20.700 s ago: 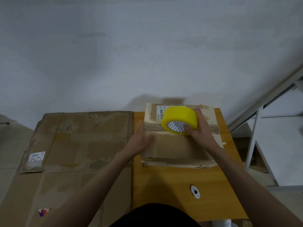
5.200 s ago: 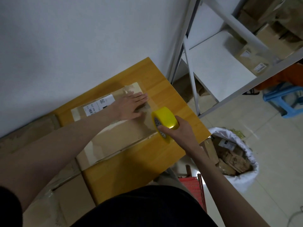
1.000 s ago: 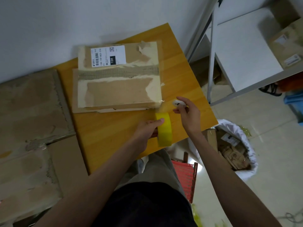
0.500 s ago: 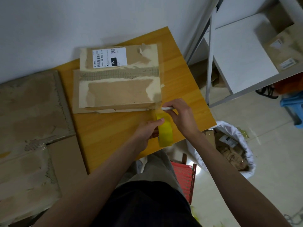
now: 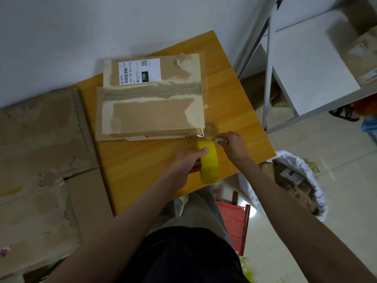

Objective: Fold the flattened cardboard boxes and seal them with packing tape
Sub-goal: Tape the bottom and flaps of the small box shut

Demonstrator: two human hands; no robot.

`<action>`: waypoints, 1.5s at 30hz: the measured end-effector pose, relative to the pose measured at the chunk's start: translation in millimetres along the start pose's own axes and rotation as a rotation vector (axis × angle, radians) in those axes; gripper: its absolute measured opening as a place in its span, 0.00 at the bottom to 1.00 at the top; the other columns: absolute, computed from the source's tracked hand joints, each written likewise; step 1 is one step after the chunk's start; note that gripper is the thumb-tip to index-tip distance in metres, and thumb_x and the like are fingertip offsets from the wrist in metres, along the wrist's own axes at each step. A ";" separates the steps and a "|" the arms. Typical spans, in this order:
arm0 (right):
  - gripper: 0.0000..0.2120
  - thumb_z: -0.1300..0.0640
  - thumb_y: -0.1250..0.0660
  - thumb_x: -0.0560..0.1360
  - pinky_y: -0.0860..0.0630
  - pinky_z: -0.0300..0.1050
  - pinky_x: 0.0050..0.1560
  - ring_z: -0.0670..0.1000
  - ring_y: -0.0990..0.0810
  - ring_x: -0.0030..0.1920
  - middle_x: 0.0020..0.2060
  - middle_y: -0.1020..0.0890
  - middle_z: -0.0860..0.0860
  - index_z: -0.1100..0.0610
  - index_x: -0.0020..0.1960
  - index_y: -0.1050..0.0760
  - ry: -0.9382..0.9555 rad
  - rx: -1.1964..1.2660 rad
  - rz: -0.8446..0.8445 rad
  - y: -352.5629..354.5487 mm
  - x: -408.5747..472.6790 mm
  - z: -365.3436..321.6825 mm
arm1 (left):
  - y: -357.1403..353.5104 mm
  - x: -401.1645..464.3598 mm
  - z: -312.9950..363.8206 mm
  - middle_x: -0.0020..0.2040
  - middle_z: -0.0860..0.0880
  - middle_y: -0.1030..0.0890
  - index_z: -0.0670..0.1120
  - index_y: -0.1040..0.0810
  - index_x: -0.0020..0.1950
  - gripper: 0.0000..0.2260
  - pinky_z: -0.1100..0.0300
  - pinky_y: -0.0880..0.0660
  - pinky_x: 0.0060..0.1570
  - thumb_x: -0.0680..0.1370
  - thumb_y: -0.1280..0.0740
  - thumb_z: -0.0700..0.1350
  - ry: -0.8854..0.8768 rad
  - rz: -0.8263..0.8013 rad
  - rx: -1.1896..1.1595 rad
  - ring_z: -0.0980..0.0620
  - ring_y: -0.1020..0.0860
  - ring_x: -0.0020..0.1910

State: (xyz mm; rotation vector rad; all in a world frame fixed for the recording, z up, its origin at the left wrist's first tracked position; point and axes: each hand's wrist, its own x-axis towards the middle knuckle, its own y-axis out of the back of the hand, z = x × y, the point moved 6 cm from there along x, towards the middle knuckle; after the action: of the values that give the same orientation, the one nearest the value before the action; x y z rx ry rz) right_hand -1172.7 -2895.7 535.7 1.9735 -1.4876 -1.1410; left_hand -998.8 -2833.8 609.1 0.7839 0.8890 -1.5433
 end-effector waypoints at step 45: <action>0.06 0.56 0.22 0.70 0.25 0.30 0.40 0.37 0.19 0.39 0.36 0.17 0.41 0.49 0.39 0.18 -0.160 0.709 0.225 -2.1 -3.7 -43.9 | 19.9 9.2 -4.4 0.59 0.42 0.18 0.41 0.25 0.68 0.22 0.59 0.22 0.43 0.78 0.29 0.49 0.081 0.044 0.058 0.47 0.18 0.53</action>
State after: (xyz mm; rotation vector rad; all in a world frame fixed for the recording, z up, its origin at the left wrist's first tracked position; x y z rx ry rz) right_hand -1136.5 -2897.8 560.8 2.0740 -2.3755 -0.7404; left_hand -980.4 -2836.1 596.7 0.9071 0.8836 -1.5137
